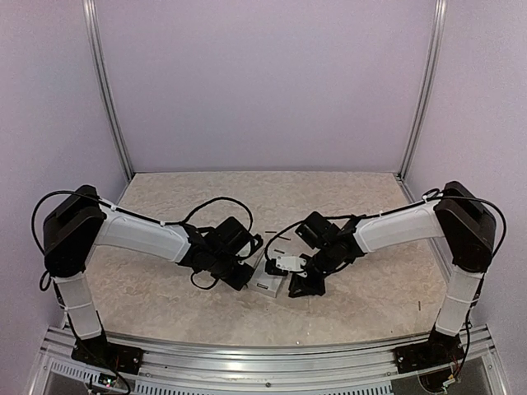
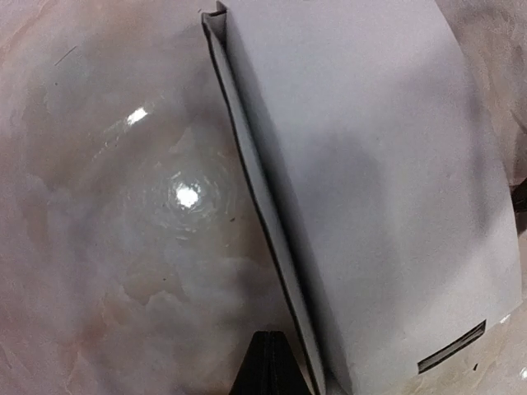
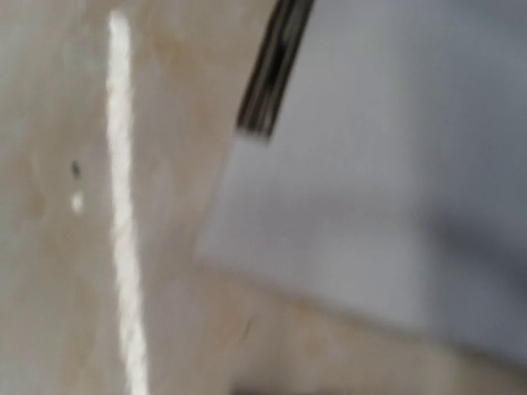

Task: Fold the paper box

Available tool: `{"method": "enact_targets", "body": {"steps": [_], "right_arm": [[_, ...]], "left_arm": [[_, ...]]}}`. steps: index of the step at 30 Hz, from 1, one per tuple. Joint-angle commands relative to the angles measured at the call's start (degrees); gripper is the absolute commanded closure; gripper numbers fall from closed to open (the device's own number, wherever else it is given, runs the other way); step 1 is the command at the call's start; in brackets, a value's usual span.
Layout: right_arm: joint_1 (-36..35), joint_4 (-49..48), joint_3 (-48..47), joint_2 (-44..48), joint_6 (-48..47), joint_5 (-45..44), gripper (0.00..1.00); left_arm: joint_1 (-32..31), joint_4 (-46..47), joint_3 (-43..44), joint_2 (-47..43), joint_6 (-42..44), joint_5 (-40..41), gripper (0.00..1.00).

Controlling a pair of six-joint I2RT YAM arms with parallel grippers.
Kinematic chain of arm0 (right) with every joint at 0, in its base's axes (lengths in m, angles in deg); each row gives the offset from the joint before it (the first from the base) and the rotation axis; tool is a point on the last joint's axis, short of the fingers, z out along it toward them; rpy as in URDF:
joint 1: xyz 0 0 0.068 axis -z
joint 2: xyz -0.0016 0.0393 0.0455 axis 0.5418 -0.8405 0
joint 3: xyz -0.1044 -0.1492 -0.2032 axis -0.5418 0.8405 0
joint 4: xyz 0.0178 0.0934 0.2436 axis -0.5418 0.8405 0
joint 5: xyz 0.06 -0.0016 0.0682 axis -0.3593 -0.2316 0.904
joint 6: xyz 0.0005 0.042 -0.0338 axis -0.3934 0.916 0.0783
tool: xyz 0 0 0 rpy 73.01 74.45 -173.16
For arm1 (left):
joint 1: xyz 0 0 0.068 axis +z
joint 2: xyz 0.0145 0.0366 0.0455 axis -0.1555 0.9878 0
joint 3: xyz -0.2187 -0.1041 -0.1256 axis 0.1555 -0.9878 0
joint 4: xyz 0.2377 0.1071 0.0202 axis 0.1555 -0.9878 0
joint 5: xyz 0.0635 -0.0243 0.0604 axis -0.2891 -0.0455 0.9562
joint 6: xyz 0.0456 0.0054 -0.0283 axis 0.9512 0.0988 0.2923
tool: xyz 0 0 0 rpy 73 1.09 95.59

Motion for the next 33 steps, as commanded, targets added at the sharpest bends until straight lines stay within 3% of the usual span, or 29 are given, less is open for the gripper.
{"method": "enact_targets", "body": {"steps": [1,7,18,25,33], "right_arm": [[-1.4,-1.0,-2.5,-4.4,0.6,-1.4,0.81],[-1.5,-1.2,-9.6,-9.9,4.3,4.0,0.83],[-0.7,-0.8,-10.6,-8.9,6.1,5.4,0.83],[3.1,1.7,-5.8,-2.5,3.8,5.4,0.77],[7.8,2.8,-3.8,-0.1,1.3,2.1,0.73]], "left_arm": [[-1.9,3.0,1.5,3.0,0.0,-2.2,0.98],[-4.4,5.0,4.0,4.1,-2.5,-6.5,0.99],[-7.4,2.5,6.7,5.7,-16.2,1.1,1.0],[-6.1,3.1,0.9,-2.3,-12.5,7.8,0.96],[2.3,2.7,2.0,-4.4,-5.7,4.8,0.94]]}}
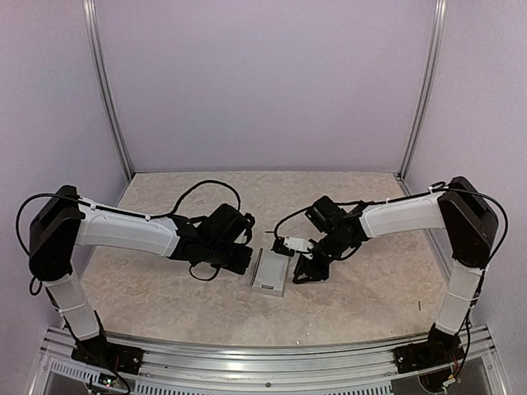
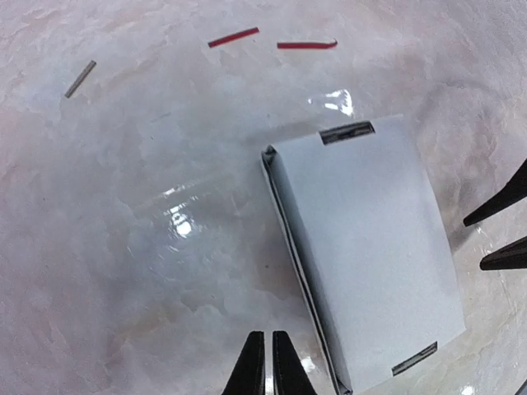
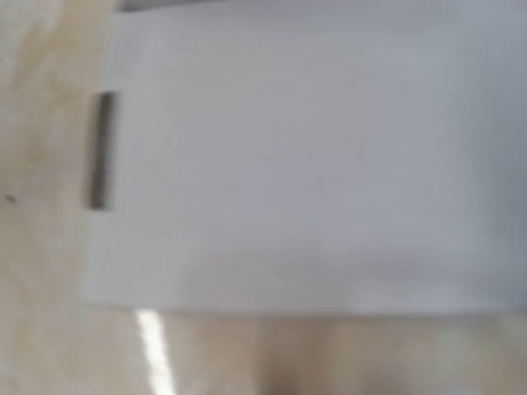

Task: Fold the paper box

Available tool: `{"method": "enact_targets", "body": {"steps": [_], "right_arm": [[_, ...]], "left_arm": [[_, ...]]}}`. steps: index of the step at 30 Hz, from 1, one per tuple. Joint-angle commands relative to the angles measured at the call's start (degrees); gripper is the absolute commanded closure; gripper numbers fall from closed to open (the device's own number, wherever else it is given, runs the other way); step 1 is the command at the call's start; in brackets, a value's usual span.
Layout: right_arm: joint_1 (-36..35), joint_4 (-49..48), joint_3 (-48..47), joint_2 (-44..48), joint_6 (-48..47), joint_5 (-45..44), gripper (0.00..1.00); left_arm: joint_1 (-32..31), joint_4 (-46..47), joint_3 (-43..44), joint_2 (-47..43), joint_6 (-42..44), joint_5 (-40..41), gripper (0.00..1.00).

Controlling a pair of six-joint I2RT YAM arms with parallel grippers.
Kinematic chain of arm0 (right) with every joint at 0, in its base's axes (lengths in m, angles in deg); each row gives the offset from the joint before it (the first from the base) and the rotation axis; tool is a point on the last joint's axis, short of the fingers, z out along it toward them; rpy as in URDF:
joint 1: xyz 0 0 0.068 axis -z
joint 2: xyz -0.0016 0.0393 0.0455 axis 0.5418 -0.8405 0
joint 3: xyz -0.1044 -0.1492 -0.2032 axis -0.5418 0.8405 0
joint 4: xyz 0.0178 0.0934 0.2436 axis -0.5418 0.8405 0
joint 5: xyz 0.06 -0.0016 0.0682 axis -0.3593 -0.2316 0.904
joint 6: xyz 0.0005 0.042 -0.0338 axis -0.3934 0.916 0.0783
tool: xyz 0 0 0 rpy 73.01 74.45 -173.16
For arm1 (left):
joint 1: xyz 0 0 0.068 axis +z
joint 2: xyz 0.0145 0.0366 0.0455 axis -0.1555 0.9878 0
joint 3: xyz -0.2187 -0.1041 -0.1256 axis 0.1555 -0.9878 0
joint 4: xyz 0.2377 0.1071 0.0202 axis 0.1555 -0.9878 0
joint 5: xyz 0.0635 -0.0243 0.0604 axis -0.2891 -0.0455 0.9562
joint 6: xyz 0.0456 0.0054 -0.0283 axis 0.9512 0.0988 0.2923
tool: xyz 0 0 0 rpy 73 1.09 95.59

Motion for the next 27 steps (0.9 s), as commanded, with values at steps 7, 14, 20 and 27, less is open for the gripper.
{"method": "enact_targets", "body": {"steps": [7,14,20,27], "right_arm": [[3.1,0.4,-2.5,-4.2,-2.4,-4.7,0.74],[3.0,0.6,-5.7,-7.8,0.0,-0.9,0.74],[0.8,-0.3,-6.9,-9.1,0.9,2.2,0.75],[2.5,0.0,-5.2,-5.4,1.4,1.7,0.76]], "left_arm": [[6.4,4.5,5.1,6.2,10.8,-6.6,0.96],[3.3,6.0,11.6,13.3,11.7,-12.9,0.97],[-0.5,5.0,18.3,17.7,10.8,-13.6,0.97],[-1.0,3.9,15.8,16.0,9.2,-10.4,0.95]]}}
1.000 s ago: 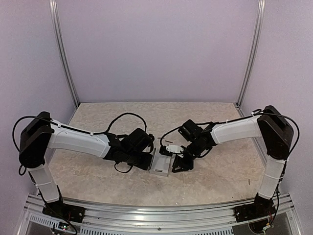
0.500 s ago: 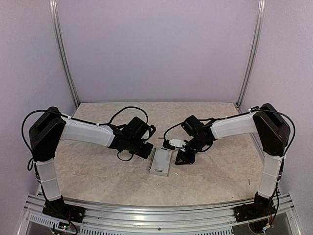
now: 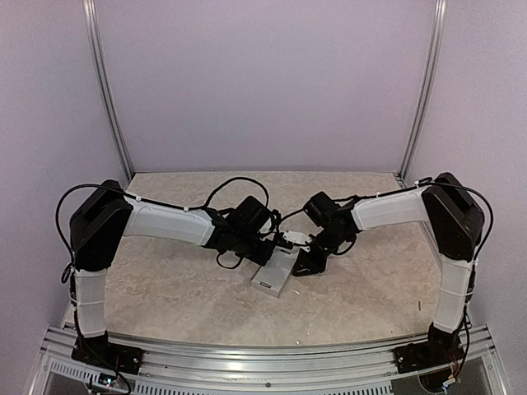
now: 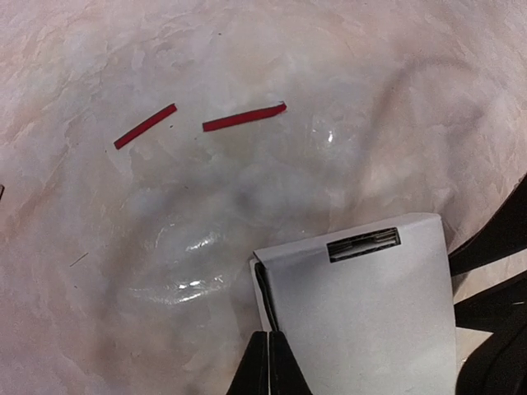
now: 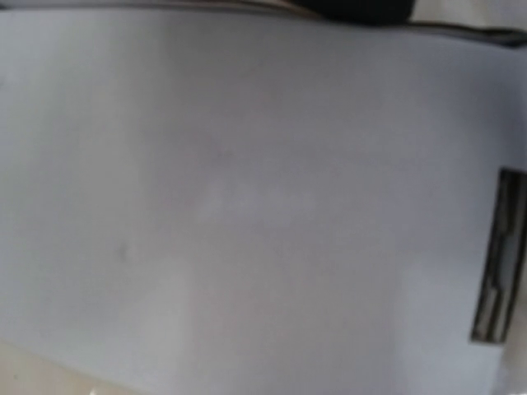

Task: Fold the paper box

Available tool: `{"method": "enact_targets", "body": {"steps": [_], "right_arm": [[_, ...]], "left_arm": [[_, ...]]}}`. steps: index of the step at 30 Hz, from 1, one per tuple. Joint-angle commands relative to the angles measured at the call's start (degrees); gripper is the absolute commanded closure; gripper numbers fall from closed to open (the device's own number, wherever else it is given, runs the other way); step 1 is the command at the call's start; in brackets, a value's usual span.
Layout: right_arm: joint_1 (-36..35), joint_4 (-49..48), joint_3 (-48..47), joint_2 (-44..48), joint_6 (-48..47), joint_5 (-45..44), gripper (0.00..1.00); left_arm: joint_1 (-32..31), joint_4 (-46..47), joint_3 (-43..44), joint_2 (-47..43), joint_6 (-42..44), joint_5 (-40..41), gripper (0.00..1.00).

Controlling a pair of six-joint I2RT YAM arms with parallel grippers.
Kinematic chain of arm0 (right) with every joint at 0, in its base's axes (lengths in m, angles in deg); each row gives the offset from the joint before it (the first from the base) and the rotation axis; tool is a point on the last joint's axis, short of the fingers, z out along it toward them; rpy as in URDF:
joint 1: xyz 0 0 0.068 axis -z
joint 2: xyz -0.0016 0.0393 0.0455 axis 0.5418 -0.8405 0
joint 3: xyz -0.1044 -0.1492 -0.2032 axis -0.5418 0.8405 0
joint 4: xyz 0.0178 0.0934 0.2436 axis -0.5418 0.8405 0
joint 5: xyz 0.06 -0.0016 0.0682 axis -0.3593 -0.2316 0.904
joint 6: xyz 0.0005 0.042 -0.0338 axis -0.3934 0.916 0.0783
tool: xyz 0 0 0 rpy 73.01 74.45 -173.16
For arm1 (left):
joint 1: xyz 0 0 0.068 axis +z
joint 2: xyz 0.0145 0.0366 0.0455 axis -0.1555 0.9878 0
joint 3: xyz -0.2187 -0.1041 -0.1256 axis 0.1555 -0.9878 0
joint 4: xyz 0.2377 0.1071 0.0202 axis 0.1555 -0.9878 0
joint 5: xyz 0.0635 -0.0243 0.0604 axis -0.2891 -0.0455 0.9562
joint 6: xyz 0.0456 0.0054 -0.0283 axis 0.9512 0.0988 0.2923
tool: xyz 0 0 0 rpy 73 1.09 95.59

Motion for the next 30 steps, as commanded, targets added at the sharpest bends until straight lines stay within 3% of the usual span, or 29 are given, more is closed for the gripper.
{"method": "enact_targets", "body": {"steps": [1,8,12,13,14,15,19,22,25,30], "right_arm": [[0.1,-1.7,2.0,2.4,-0.3,2.6,0.76],[6.5,1.9,5.1,16.4,-3.4,-0.7,0.65],[9.6,-0.2,7.5,24.4,-3.4,-5.0,0.46],[10.6,-1.0,8.1,26.2,-3.0,-6.0,0.35],[11.5,-2.1,8.7,28.3,-2.3,-7.0,0.09],[12.4,-3.6,9.5,30.3,-1.4,-8.2,0.02],[14.8,-13.6,14.2,37.5,4.5,-19.2,0.0],[14.8,-17.6,15.0,37.7,7.7,-29.6,0.0],[14.9,-18.1,14.4,37.1,9.6,-31.8,0.0],[15.3,-22.8,16.4,39.2,9.1,-28.5,0.0]], "left_arm": [[-3.4,2.4,-1.7,-1.2,-0.7,-2.9,0.93],[-0.7,1.4,-2.1,-12.5,5.4,5.3,0.66],[1.9,-5.0,4.1,-14.0,7.1,13.0,0.45],[2.6,-5.6,4.5,-14.5,7.2,13.7,0.09],[3.4,-6.0,4.2,-15.0,7.3,14.3,0.02],[4.0,-6.1,3.8,-15.9,7.3,14.6,0.01],[6.4,-7.4,1.8,-19.6,7.6,15.5,0.01],[8.4,-8.4,-0.2,-22.9,6.1,17.3,0.01],[10.6,-7.9,-3.3,-25.6,4.7,17.7,0.01],[11.7,-8.4,-5.4,-27.2,3.1,17.2,0.01]]}}
